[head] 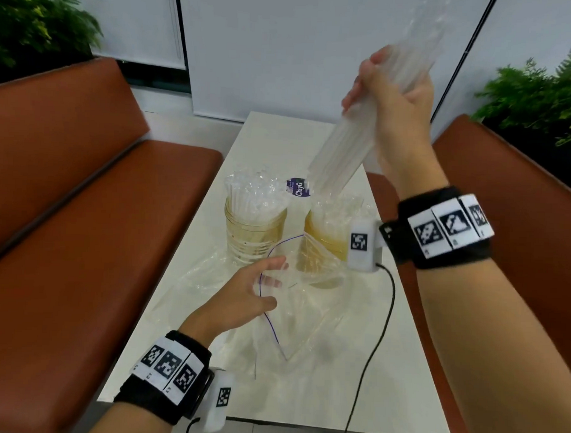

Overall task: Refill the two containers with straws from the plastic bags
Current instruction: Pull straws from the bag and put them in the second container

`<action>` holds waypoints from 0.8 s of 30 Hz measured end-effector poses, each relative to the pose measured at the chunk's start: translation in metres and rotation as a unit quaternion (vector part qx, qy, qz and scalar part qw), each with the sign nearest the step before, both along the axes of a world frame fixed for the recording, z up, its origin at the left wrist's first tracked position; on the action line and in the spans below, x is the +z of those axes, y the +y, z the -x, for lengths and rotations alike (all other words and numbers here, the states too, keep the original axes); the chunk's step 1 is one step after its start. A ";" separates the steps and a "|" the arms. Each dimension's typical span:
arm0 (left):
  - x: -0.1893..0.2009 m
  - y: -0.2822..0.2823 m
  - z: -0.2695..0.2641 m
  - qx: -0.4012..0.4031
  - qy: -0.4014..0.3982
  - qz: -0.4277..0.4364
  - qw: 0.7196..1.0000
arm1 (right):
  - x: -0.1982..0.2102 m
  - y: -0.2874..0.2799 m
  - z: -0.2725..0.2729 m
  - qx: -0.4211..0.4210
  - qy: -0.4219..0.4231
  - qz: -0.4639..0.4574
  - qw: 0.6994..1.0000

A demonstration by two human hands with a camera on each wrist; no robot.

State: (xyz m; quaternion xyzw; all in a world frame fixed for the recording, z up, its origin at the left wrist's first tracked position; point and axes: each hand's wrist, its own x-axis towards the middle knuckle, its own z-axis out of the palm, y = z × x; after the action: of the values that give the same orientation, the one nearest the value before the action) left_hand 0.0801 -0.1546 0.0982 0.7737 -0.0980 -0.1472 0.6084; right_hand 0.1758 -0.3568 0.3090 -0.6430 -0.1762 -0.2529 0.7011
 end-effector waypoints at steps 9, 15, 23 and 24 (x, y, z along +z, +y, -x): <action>0.002 0.005 -0.003 0.017 0.005 -0.018 1.000 | -0.069 -0.036 -0.065 -0.104 0.048 0.123 0.986; 0.001 0.009 -0.005 0.031 -0.004 -0.023 0.999 | -0.089 -0.037 -0.078 -0.014 0.112 0.099 0.989; -0.001 0.005 -0.006 0.038 -0.012 -0.019 0.999 | -0.148 -0.042 -0.077 -0.069 0.220 0.129 0.964; -0.001 0.005 -0.006 0.038 -0.012 -0.020 0.999 | -0.152 -0.042 -0.077 -0.081 0.231 0.138 0.960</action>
State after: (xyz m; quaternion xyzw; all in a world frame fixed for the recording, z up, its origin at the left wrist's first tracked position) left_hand 0.0866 -0.1498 0.0975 0.7907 -0.0729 -0.1164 0.5967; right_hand 0.2530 -0.3989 0.1571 -0.7864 0.0103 -0.1270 0.6044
